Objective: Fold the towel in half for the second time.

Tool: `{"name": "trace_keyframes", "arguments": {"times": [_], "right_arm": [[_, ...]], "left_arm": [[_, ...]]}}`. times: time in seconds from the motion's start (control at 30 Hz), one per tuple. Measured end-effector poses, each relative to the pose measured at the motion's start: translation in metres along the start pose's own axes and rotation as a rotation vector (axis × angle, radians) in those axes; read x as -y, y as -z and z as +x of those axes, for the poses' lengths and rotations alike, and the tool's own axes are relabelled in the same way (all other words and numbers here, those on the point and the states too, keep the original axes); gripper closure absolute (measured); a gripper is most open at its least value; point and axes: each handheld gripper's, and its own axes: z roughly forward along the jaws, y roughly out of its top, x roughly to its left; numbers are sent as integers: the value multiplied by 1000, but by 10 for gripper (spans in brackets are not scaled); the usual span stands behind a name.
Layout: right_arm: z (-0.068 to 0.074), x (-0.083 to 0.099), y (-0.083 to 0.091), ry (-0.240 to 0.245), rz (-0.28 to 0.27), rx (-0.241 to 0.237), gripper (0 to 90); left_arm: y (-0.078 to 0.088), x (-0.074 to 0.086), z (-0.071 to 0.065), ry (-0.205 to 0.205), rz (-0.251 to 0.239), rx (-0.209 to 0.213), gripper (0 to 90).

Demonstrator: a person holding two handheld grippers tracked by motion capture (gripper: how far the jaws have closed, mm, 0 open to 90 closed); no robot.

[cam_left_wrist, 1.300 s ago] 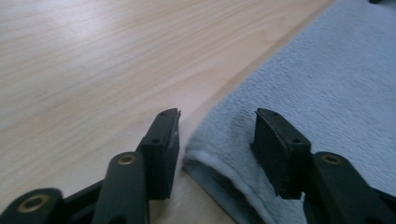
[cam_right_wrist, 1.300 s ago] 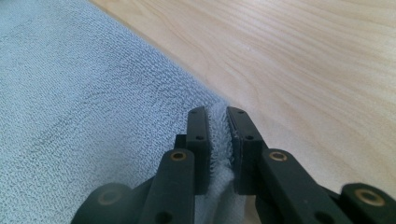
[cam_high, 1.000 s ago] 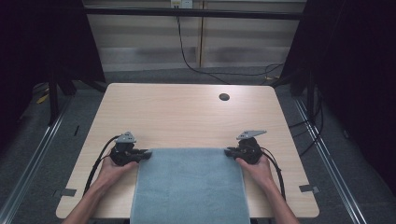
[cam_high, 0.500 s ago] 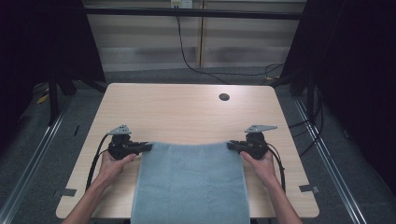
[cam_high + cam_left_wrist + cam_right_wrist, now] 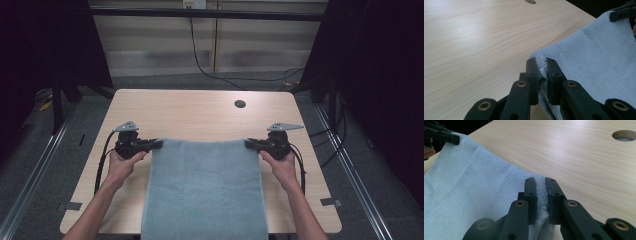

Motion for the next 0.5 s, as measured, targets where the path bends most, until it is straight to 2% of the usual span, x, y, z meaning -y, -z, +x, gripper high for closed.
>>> {"name": "trace_keyframes", "arguments": {"times": [0.13,0.17,0.37,0.43,0.5], "right_arm": [[-2,-8,3,1,-23,-6,815],[-2,-14,5,6,-39,-5,816],[-6,-29,10,11,-57,5,820],[-7,-32,11,13,-61,8,820],[-9,-40,13,15,-65,18,820]], "left_arm": [[3,-11,0,-2,-22,-16,821],[4,-15,0,3,-33,-20,821],[7,-41,-2,-25,-57,-47,821],[7,-44,-2,-26,-64,-50,821],[8,-52,0,-5,-89,-45,821]]}}
